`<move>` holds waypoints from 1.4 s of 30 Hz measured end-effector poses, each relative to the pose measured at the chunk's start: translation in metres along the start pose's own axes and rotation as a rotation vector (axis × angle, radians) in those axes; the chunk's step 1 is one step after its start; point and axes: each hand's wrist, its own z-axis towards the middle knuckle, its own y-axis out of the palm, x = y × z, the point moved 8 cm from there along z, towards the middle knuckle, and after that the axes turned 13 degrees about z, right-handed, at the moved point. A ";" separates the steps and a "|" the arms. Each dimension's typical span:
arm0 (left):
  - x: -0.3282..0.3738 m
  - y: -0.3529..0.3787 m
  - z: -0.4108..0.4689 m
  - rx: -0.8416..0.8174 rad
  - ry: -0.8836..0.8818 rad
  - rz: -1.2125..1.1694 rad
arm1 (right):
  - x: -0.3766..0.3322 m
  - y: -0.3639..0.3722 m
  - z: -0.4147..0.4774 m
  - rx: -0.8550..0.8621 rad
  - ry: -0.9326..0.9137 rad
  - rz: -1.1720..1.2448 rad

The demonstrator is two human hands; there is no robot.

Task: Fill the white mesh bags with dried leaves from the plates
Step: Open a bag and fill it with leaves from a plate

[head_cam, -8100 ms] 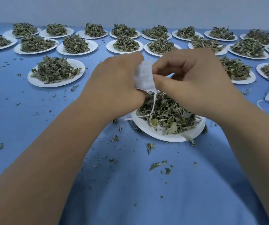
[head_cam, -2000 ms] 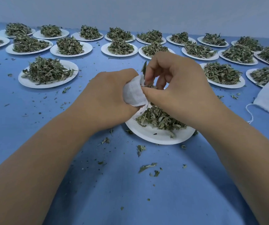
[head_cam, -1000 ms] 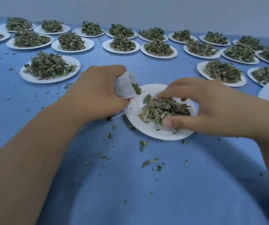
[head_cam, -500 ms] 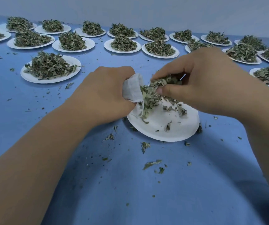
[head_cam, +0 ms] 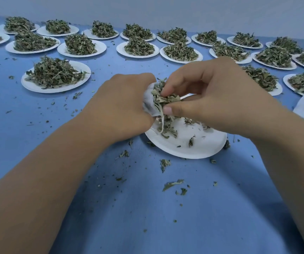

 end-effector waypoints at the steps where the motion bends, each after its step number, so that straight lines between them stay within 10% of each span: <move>1: 0.000 0.000 0.000 0.001 -0.003 -0.013 | 0.001 -0.001 -0.001 -0.010 0.001 0.045; 14: 0.018 -0.017 -0.006 0.097 0.071 -0.074 | 0.006 0.002 0.005 0.187 -0.050 0.054; 19: 0.027 -0.020 -0.008 0.151 0.144 -0.063 | 0.032 0.011 0.009 0.031 0.237 0.145; 29: 0.031 -0.027 -0.007 0.253 0.265 -0.127 | 0.026 0.018 0.014 -0.012 0.173 0.368; 42: 0.005 -0.027 -0.007 0.138 -0.123 -0.665 | 0.023 -0.015 0.014 0.260 0.073 0.217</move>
